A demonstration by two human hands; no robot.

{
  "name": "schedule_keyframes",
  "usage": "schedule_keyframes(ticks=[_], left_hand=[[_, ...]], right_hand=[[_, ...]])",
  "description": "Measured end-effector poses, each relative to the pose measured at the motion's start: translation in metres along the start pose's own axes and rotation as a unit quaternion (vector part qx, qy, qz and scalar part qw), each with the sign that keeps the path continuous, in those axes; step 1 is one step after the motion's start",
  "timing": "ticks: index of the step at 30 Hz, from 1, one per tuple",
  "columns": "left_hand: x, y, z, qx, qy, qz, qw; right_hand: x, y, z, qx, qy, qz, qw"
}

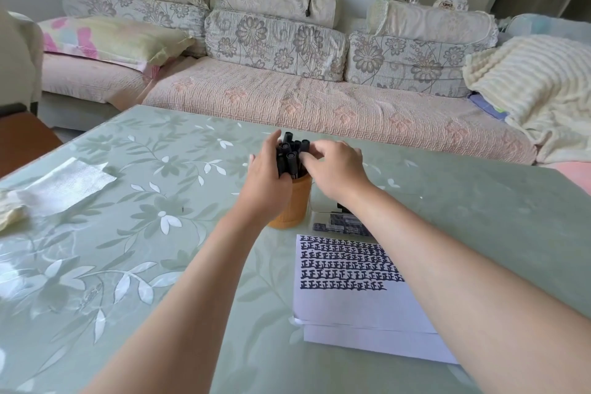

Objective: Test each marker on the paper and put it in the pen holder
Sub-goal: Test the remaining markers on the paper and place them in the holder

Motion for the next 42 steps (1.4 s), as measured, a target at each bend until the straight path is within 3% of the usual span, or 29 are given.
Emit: schedule_keyframes(ticks=[5, 8, 12, 15, 21, 26, 31, 42], left_hand=[[-0.004, -0.006, -0.002, 0.018, 0.052, -0.011, 0.998], [-0.007, -0.008, -0.009, 0.029, 0.038, 0.005, 0.999], [-0.002, -0.008, -0.006, 0.063, -0.091, 0.007, 0.994], [-0.003, -0.012, 0.0, 0.081, -0.115, -0.009, 0.99], [-0.009, -0.017, 0.001, 0.074, -0.137, -0.047, 0.987], [-0.003, -0.014, -0.002, 0.09, -0.196, 0.017, 0.976], [-0.003, -0.013, 0.0, 0.056, -0.117, -0.04, 0.991], [-0.003, -0.011, 0.002, 0.057, -0.17, -0.011, 0.984]], right_hand=[[0.005, -0.005, -0.003, 0.012, 0.091, 0.089, 0.992], [0.008, -0.006, -0.006, 0.005, 0.005, 0.148, 0.989], [-0.006, 0.004, -0.022, 0.01, -0.102, 0.098, 0.99], [-0.021, 0.014, -0.052, 0.04, -0.035, 0.097, 0.994], [-0.032, 0.037, -0.09, 0.054, 0.124, 0.199, 0.971], [-0.026, 0.034, -0.089, 0.021, 0.149, 0.224, 0.963], [-0.018, 0.025, -0.086, -0.011, 0.2, 0.259, 0.945], [-0.01, 0.018, -0.079, -0.037, 0.286, 0.274, 0.917]])
Point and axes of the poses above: each hand's wrist, its own y-axis away from the middle knuckle, its own x-axis out of the palm, z = x × y, the point moved 1 cm from there along -y, towards the middle knuckle, and after that the axes turned 6 degrees about -x, right-handed, at the moved point
